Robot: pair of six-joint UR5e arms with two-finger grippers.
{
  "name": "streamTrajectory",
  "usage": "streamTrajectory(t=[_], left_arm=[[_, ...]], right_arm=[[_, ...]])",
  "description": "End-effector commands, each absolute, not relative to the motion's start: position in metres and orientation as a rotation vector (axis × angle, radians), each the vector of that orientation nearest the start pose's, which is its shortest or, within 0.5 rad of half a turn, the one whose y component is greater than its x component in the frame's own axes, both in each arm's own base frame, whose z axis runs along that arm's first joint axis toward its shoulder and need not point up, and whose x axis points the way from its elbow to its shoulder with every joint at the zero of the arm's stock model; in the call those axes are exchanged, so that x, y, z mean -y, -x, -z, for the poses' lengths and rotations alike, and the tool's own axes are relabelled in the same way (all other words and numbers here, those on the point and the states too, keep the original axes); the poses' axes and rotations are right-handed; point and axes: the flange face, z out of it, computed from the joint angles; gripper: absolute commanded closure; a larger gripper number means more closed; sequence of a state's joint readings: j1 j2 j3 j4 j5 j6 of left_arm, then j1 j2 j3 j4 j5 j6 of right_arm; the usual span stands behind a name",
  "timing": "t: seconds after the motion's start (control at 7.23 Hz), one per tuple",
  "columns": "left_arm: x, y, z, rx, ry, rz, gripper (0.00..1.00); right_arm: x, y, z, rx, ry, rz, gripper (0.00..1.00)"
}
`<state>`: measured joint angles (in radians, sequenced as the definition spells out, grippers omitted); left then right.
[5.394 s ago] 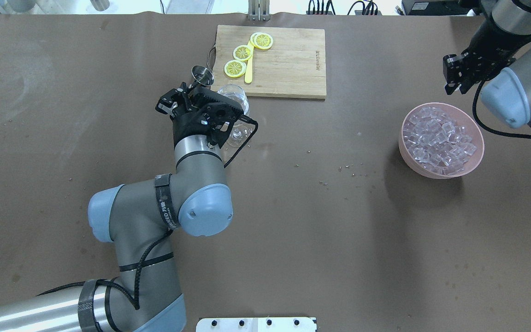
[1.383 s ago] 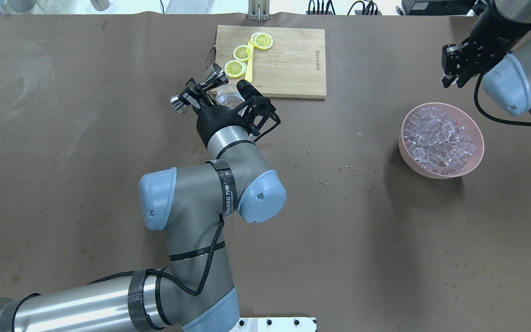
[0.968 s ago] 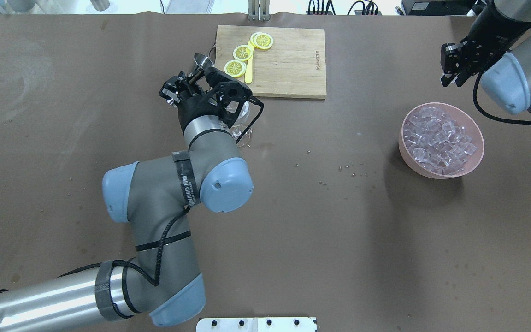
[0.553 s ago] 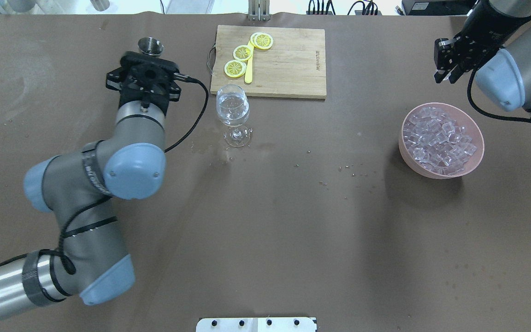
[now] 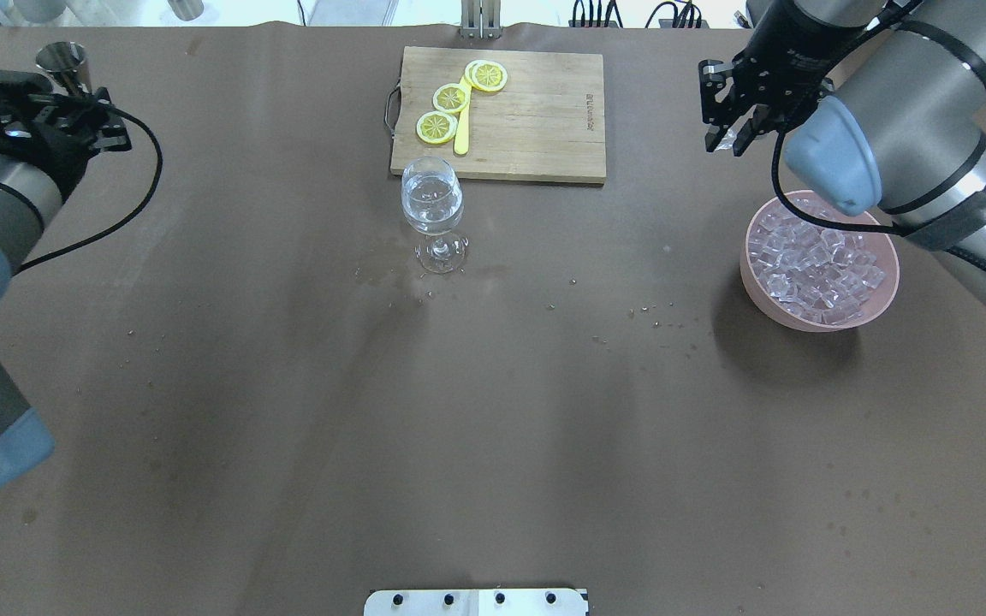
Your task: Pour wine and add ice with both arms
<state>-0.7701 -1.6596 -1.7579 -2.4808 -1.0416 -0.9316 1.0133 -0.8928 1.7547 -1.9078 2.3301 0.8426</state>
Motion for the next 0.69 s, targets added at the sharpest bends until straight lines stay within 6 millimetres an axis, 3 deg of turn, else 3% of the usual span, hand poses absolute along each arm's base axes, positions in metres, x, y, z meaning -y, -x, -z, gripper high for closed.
streamTrajectory(t=[0.0, 0.14, 0.41, 0.55], left_arm=[[0.505, -0.208, -0.539, -0.668, -1.101, 0.504, 0.93], [0.505, -0.203, -0.580, -0.658, -1.096, 0.511, 0.93], [0.491, -0.182, -0.630, -0.640, -1.086, 0.504, 0.93], [0.478, -0.170, -0.649, -0.649, -1.091, 0.505, 0.93]], right_arm=[[0.547, 0.366, -0.140, 0.882, 0.103, -0.117, 1.00], [0.550, 0.402, -0.115, 0.894, 0.100, -0.142, 1.00], [0.566, 0.487, -0.058, 0.913, 0.091, -0.195, 1.00], [0.576, 0.512, -0.029, 0.907, 0.096, -0.211, 1.00]])
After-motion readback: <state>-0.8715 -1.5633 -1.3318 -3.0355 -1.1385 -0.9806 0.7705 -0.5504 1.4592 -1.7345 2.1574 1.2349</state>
